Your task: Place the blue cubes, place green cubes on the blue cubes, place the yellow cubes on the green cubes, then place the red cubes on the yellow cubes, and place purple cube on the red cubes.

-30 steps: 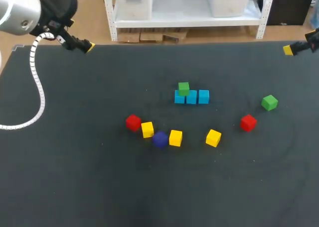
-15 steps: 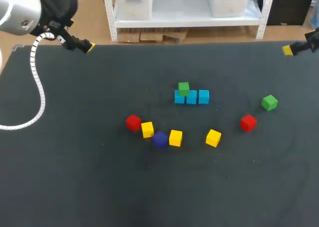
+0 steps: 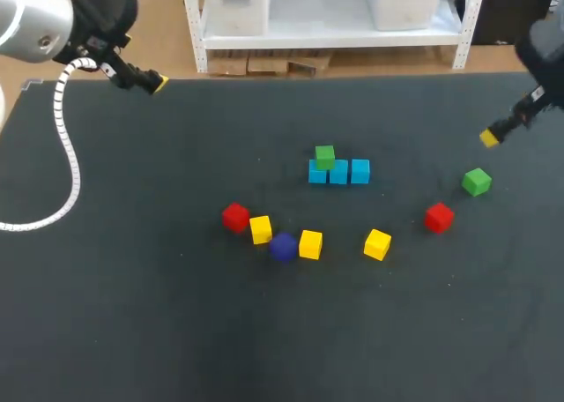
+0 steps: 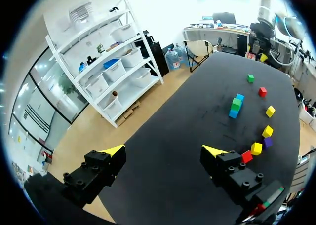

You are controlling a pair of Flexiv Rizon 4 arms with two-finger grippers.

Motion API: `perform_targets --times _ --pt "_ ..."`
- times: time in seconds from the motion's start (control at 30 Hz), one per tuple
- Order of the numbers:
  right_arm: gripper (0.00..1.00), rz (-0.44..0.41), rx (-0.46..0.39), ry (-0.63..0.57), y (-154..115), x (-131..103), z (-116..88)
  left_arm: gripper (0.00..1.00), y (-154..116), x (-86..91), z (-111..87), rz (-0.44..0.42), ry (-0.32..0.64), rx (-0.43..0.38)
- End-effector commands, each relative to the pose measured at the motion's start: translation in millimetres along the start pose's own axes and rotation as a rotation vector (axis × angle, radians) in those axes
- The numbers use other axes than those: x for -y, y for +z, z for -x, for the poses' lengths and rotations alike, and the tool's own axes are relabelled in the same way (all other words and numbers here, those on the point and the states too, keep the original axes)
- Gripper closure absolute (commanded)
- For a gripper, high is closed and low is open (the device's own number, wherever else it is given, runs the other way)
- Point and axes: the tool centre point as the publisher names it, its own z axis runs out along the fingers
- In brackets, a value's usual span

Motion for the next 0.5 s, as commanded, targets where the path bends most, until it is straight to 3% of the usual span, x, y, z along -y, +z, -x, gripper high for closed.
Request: perform_targets --times 0.03,0.13,0.4,0.5 --pt "0.00 -0.012 -0.067 0.017 15.0 -6.2 -8.9 0.00 -0.3 -1.1 -1.0 -0.005 0.002 0.004" --pt "0.00 -0.024 -0.125 0.056 29.2 -11.6 -19.6 0.00 -0.3 -1.1 -1.0 -0.005 0.002 0.004" --pt "0.00 -0.187 -0.231 0.081 72.0 -6.6 -23.3 0.00 -0.3 -1.1 -1.0 -0.005 0.002 0.004" --pt "0.00 -0.164 -0.266 0.099 89.2 4.1 -26.0 0.00 -0.3 -1.1 -1.0 -0.005 0.002 0.004"
